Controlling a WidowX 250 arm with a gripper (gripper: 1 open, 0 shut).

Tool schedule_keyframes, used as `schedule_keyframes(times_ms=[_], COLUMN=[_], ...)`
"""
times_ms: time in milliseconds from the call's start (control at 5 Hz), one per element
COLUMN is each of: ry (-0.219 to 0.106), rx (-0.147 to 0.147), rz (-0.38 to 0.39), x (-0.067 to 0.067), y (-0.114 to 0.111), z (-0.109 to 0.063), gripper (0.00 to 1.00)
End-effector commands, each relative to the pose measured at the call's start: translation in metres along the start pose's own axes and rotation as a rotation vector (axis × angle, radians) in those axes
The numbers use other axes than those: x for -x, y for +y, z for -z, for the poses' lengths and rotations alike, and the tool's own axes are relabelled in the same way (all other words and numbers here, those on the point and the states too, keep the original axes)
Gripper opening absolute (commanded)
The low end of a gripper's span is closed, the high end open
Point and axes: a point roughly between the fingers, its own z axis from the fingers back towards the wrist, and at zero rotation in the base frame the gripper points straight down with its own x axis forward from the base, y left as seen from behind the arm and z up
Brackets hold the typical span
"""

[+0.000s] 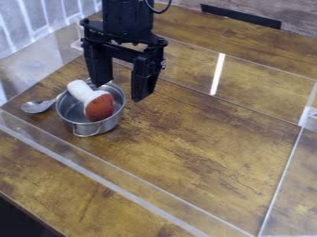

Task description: Move the green spoon to the left

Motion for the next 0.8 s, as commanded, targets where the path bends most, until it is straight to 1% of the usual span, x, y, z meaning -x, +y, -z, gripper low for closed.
schedule_keyframes(times_ms=[0,200,400,600], ry=[0.026,0.040,0.010,0.030], rx=[-0.002,-0.004,-0.013,-0.019], rz=[-0.002,-0.001,0.025,0.047], x=[0.003,0.003,-0.011,-0.012], y=[0.009,0.021,0.035,0.029], z=[0.012,0.021,0.018,0.027], gripper=[1.00,1.00,1.00,1.00])
